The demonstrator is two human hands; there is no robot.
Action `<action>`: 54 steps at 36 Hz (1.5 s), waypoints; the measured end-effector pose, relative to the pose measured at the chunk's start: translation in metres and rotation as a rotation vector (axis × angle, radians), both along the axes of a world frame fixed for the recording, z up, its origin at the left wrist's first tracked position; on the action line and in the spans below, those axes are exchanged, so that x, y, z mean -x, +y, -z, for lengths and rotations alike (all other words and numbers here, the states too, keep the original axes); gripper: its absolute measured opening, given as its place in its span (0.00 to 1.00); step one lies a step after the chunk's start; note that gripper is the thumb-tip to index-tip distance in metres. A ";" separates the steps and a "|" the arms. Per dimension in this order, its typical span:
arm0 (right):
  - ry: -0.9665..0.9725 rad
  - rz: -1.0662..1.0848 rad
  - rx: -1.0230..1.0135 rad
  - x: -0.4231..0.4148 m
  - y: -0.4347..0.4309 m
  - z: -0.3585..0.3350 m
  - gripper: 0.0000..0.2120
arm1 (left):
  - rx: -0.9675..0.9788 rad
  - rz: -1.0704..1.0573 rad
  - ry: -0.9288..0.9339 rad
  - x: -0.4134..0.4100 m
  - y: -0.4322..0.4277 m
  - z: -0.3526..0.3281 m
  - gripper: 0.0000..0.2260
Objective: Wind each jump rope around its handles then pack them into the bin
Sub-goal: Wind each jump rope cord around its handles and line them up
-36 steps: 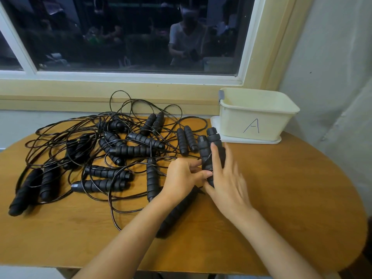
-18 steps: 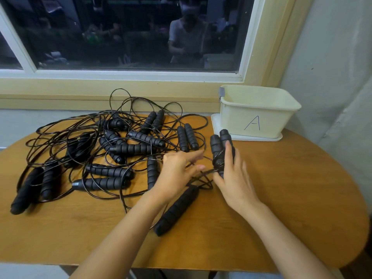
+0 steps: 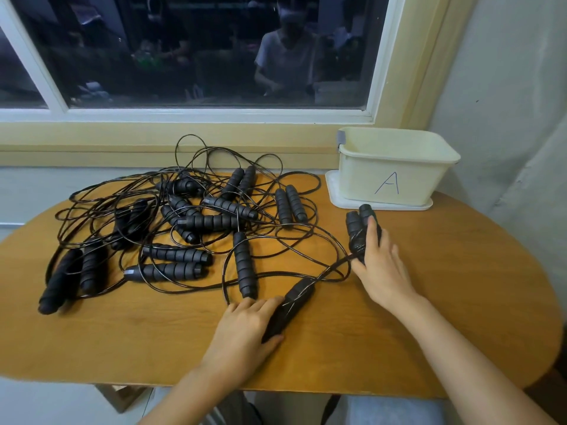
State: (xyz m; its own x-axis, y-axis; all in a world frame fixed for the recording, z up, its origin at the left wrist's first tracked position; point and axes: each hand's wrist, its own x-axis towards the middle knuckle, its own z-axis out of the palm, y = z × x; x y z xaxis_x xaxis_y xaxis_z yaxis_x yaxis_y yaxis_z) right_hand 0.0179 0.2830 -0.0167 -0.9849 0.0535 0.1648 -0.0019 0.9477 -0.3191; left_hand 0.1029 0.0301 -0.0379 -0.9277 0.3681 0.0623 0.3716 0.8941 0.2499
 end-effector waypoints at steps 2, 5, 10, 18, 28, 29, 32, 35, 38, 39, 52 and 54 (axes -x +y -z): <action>-0.004 0.015 0.010 -0.003 0.004 0.000 0.41 | -0.043 0.022 0.063 0.005 -0.002 -0.004 0.26; -0.006 0.051 0.010 -0.006 0.011 -0.003 0.41 | 0.008 0.048 0.296 0.027 -0.010 -0.010 0.28; -0.009 0.068 -0.010 -0.008 0.010 -0.008 0.40 | 0.240 0.019 0.531 0.090 -0.017 -0.047 0.31; -0.065 0.096 -0.006 0.000 -0.015 -0.007 0.40 | 0.510 -0.076 0.152 0.124 0.002 -0.058 0.34; 0.051 -0.003 -0.123 -0.003 -0.020 -0.017 0.41 | -0.162 0.141 0.350 0.089 0.075 -0.039 0.20; 0.064 -0.010 -0.134 -0.005 -0.019 -0.019 0.41 | -0.096 0.140 0.416 0.094 0.077 -0.038 0.17; 0.118 -0.019 -0.186 -0.007 -0.014 -0.024 0.41 | 0.007 0.130 0.654 0.109 0.071 -0.036 0.11; 0.175 -0.018 -0.225 -0.004 -0.011 -0.028 0.41 | 0.072 0.119 0.776 0.119 0.064 -0.050 0.15; 0.191 -0.010 -0.247 0.000 -0.010 -0.033 0.41 | 0.154 0.135 0.836 0.132 0.055 -0.066 0.13; 0.195 -0.007 -0.256 0.001 -0.010 -0.034 0.41 | 0.166 0.131 0.838 0.137 0.051 -0.070 0.10; 0.186 -0.025 -0.199 0.003 -0.019 -0.049 0.40 | 0.013 0.295 0.541 0.134 0.047 -0.083 0.19; 0.159 -0.048 -0.216 0.002 -0.019 -0.046 0.42 | -0.007 0.333 0.490 0.124 0.057 -0.071 0.22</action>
State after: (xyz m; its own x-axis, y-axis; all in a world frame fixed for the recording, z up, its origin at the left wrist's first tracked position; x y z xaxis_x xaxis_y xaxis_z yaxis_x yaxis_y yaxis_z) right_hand 0.0159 0.2640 0.0297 -0.9462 -0.0453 0.3204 -0.0820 0.9914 -0.1021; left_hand -0.0212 0.0871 0.0334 -0.6244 0.6328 0.4579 0.7058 0.7082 -0.0161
